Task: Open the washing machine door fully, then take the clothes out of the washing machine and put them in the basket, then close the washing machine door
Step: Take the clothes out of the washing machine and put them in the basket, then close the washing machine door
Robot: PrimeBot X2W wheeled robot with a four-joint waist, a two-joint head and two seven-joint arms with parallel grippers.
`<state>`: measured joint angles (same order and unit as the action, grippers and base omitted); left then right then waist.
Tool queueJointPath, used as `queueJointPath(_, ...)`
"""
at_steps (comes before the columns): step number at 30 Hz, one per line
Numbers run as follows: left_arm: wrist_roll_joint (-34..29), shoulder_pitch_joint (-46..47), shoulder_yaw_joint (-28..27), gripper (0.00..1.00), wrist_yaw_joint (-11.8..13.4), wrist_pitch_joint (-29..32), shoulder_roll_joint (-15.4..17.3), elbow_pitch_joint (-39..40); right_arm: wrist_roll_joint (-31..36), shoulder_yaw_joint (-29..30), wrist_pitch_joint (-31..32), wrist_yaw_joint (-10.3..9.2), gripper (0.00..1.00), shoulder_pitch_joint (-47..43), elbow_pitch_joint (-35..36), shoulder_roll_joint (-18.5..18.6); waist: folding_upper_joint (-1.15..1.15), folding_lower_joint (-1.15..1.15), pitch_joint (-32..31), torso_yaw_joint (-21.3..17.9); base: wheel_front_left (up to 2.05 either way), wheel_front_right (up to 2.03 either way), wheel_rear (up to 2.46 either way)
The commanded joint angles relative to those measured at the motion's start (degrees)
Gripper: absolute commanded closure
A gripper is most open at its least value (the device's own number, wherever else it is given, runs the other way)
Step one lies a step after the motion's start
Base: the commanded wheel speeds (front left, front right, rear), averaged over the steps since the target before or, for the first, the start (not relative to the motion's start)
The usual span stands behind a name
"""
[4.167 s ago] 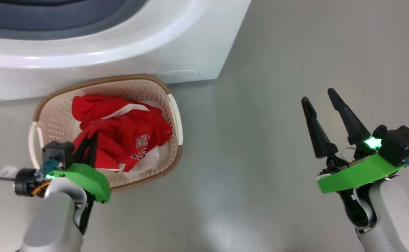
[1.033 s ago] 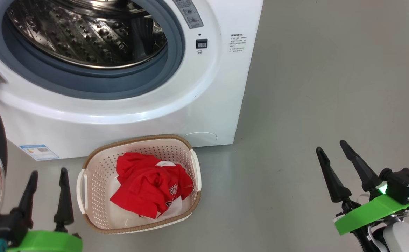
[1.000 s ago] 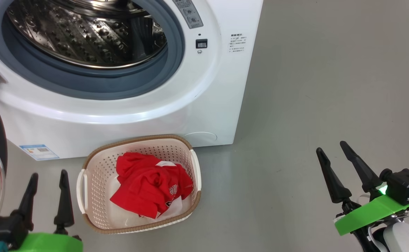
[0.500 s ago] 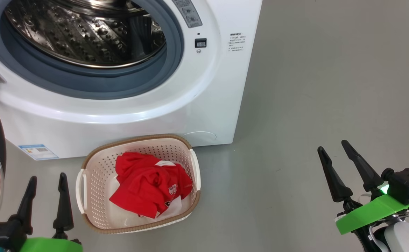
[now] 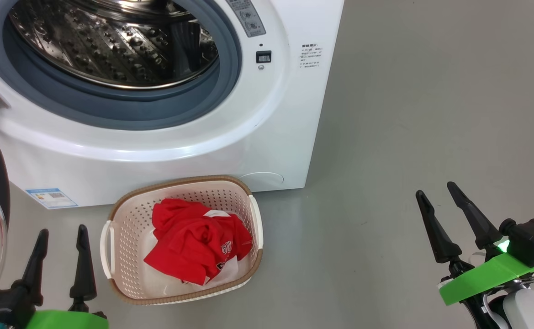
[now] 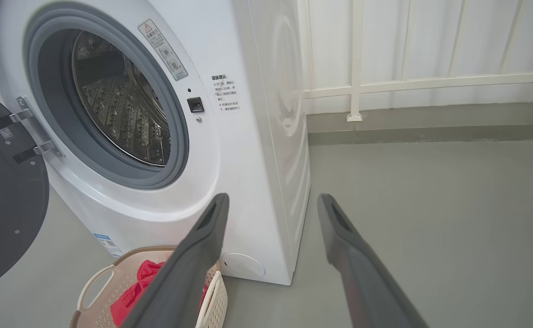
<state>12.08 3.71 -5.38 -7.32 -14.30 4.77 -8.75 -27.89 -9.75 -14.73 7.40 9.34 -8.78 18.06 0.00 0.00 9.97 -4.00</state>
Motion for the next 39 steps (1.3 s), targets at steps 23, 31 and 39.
queueJointPath(23, -0.37, -1.09, -1.14, 0.00, -0.16, -0.70, 1.07, 3.68, -0.09, -0.38, -0.27, 0.09, 0.00, -0.99, 1.67, 1.40, 0.00, 0.00, -0.77, 0.43, -0.62, 0.62, 0.00)
queueJointPath(31, 0.57, -1.66, -0.78, 0.00, -0.16, -0.70, 0.75, 3.31, -0.22, -0.63, -0.27, 0.09, 0.00, -1.31, 1.48, 1.66, 0.00, 0.00, -1.60, 1.56, 0.00, 0.00, 0.00)
queueJointPath(39, 0.84, -2.35, -2.13, 0.00, -0.16, -0.70, -0.73, 2.70, -0.81, -2.54, -0.27, 0.09, 0.00, -0.58, 1.04, 2.92, 0.00, 0.00, -1.94, 8.06, 0.00, 0.00, 0.00)
